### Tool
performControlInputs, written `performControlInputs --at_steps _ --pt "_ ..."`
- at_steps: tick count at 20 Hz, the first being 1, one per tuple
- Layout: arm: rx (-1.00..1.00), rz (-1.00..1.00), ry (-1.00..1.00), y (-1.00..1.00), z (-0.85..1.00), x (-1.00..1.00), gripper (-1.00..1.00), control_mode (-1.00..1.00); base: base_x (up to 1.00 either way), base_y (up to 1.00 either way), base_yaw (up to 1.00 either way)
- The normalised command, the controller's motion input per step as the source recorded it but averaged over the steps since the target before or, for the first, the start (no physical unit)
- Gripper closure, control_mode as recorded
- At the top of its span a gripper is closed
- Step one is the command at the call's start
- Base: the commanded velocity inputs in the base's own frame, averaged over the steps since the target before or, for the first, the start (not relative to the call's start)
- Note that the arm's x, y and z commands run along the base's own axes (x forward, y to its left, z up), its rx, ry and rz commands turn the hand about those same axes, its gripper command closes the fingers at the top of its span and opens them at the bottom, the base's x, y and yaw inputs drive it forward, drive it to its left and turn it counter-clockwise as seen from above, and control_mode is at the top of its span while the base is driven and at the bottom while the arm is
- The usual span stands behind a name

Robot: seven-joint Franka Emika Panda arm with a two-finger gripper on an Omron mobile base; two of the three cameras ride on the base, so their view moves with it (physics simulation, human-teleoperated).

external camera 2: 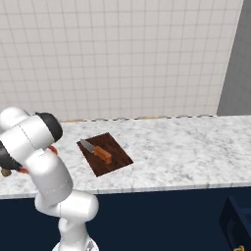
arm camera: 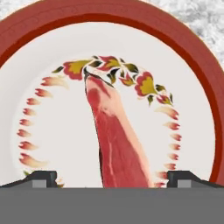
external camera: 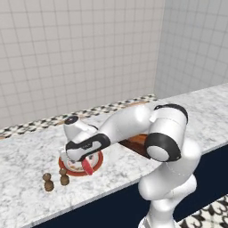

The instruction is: Pick up the knife from the drawer and place it on the cutting board. Then place the meat from the plate to the cutting board.

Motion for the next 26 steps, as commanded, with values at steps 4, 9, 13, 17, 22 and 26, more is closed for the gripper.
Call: performControlInputs --at_steps 4,9,13,17,22,26 --pt "0.0 -0.02 0.04 -0.19 -0.31 0.0 -1.0 -1.0 0.0 0.0 0.0" --pt "-0.01 0.0 0.04 0.16 -0.22 0.0 -1.0 -1.0 0.0 0.0 0.0" --pt "-0.01 0.01 0.01 0.08 -0.23 0.0 -1.0 -1.0 0.0 0.0 0.0" --pt "0.0 0.05 0.0 0.0 -0.29 0.0 -1.0 -1.0 0.0 0.0 0.0" --pt "0.0 0.08 0.0 0.0 -0.39 0.0 1.0 -1.0 0.0 0.0 0.0" --pt "0.0 0.06 -0.08 -0.01 -0.12 -0.07 1.0 -1.0 0.0 0.0 0.0"
